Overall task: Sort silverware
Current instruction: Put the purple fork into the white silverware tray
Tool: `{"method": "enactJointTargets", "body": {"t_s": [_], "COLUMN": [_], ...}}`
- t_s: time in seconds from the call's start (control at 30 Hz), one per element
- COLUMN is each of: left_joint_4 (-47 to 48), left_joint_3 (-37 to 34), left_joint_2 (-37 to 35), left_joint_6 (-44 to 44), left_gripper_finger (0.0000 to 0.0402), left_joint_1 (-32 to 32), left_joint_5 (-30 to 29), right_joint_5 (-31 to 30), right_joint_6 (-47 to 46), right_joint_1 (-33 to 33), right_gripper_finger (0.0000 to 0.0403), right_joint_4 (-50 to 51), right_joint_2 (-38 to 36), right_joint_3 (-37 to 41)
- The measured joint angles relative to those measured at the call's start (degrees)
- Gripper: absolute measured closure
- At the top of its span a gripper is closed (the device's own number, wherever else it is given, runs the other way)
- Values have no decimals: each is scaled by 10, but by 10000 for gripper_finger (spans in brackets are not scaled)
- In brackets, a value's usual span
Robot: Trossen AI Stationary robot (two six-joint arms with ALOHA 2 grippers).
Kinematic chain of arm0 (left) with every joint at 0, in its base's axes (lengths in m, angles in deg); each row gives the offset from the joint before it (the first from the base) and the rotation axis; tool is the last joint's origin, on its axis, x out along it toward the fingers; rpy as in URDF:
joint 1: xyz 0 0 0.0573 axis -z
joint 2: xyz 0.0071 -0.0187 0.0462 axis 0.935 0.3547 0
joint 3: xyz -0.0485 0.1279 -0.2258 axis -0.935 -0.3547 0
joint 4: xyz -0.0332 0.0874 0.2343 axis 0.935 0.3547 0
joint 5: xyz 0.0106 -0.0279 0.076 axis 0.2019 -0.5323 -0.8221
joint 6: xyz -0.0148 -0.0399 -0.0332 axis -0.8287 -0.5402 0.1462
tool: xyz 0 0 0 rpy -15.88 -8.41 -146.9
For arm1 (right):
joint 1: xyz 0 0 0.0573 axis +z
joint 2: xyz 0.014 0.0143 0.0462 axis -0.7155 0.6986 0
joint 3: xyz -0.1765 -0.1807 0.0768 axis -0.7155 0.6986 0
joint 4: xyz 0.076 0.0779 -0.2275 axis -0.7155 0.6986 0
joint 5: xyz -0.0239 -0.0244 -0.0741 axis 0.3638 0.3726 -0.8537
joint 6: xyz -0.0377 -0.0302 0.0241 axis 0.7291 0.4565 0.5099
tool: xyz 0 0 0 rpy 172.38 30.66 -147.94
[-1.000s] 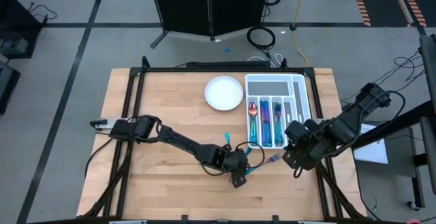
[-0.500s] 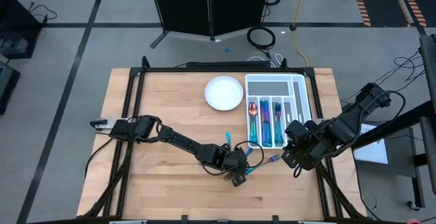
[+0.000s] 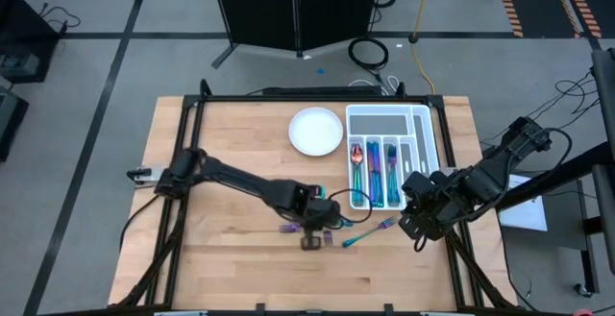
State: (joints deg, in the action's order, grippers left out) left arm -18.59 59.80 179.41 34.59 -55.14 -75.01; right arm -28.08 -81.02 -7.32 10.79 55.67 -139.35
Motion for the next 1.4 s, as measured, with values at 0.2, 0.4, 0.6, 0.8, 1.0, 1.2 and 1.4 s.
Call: {"method": "enactJointTargets", "body": {"t_s": [0.2, 0.4, 0.6, 0.8, 1.0, 1.2, 1.4], "left_joint_4": [9, -76, -202, -332, -481, -518, -511], "left_joint_3": [1, 1, 1, 1, 1, 72, 203], "left_joint_2": [-74, -76, -47, 5, 62, 148, 250], "left_joint_6": [321, 623, 817, 989, 1116, 1158, 1223], "left_gripper_finger": [389, 390, 390, 390, 390, 390, 390], "left_joint_1": [-7, -39, -92, -140, -159, -168, -175], "left_joint_5": [-59, -134, -102, -24, 5, 75, 87], "right_joint_5": [-9, -32, -32, -47, -49, -66, -77], "right_joint_6": [-4, -48, -113, -180, -209, -222, -228], "right_joint_1": [12, 43, 58, 72, 71, 71, 70], "right_gripper_finger": [252, 252, 252, 252, 252, 252, 252], "right_joint_4": [-1, -1, 11, 52, 71, 81, 85], "right_joint_2": [0, 0, 0, -14, -47, -66, -76], "right_joint_3": [0, 0, 0, 0, 0, 0, 0]}}
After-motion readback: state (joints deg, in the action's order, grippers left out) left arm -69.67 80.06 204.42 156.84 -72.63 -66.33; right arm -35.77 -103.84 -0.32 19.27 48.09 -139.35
